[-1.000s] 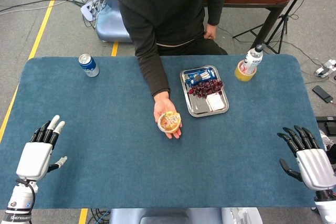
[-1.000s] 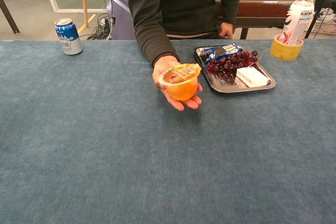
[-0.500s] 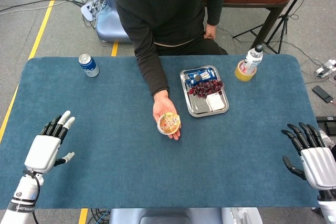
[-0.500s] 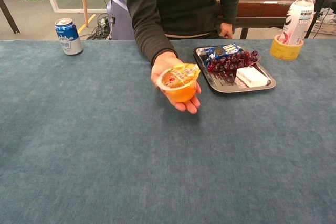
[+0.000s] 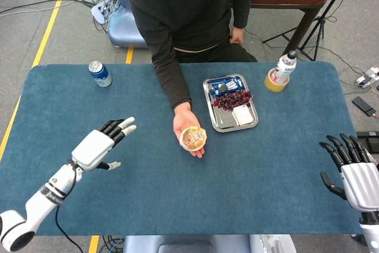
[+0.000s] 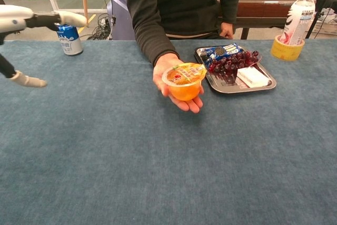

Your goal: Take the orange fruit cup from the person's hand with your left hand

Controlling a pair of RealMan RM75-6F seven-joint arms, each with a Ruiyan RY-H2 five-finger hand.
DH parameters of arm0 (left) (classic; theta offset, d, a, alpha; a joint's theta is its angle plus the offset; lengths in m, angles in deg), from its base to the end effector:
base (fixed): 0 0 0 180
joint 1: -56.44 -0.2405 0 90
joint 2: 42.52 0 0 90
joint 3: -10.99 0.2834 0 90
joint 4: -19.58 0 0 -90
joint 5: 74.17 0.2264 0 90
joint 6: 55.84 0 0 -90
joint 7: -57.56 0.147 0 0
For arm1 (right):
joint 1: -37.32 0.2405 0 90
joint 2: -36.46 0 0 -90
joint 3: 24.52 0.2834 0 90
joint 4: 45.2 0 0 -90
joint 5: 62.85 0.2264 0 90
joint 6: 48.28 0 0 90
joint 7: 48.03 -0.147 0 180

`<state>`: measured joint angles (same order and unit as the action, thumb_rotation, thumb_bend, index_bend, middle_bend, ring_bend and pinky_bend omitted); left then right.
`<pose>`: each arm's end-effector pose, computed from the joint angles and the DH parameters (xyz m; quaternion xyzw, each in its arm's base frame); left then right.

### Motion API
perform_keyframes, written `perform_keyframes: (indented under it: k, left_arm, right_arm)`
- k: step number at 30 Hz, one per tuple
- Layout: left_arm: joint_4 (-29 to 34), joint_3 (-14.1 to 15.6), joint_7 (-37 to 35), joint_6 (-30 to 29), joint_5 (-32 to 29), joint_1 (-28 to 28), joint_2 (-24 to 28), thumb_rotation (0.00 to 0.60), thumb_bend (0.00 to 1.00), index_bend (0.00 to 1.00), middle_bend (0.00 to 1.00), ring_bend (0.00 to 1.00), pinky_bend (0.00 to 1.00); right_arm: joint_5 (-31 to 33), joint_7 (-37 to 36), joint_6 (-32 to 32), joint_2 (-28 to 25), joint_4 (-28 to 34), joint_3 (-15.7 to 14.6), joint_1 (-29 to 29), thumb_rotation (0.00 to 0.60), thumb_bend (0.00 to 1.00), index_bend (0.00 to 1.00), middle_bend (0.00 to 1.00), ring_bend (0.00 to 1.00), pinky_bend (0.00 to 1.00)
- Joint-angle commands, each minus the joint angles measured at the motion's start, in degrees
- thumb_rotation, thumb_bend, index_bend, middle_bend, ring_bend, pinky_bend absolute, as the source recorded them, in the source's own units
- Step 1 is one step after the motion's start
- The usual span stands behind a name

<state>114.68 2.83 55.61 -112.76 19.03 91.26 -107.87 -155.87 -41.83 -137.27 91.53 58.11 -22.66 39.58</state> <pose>-0.1891 0.3325 0.0861 -0.7897 -0.2913 -0.4111 0.3500 -0.3004 -0.1658 0.1910 0.6262 -0.3355 0.3930 0.5839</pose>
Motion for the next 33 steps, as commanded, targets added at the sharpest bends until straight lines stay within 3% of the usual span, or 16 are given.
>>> perform_keyframes:
  k: [1,8,18,33]
  left_arm:
    - [-3.24,-1.44,-4.47,5.65,2.05,6.64,-2.45,0.600,0.17,0.00,0.00,0.00,0.07]
    - [-7.12,-2.72,-7.09,11.21,2.56,15.02,-7.13,0.600,0.17,0.00,0.00,0.00,0.07]
    - [-11.72,-3.96,-5.22,18.69,0.30,24.94,-13.59,0.600,0.17,0.00,0.00,0.00,0.07]
    - [-21.32,-4.23,1.45,26.23,-6.85,33.82,-23.28,0.600,0.17,0.00,0.00,0.00,0.07]
  right_arm:
    - [0.26,0.25,0.15,-0.13,0.24,0.05,-0.01,0.600,0.30,0.18,0.12,0.00,0.08]
    - [1.18,0.07,0.32,-0.21,0.09,0.22,-0.14,0.600,0.30,0.18,0.12,0.00,0.08]
    - [1.52,-1.17,0.29,0.07,-0.97,0.16,-0.38,0.600,0.30,0.18,0.12,0.00,0.08]
    - [2.22,-4.13,-1.40,0.15,-3.49,-0.52,-2.31,0.600,0.30,0.18,0.12,0.00,0.08]
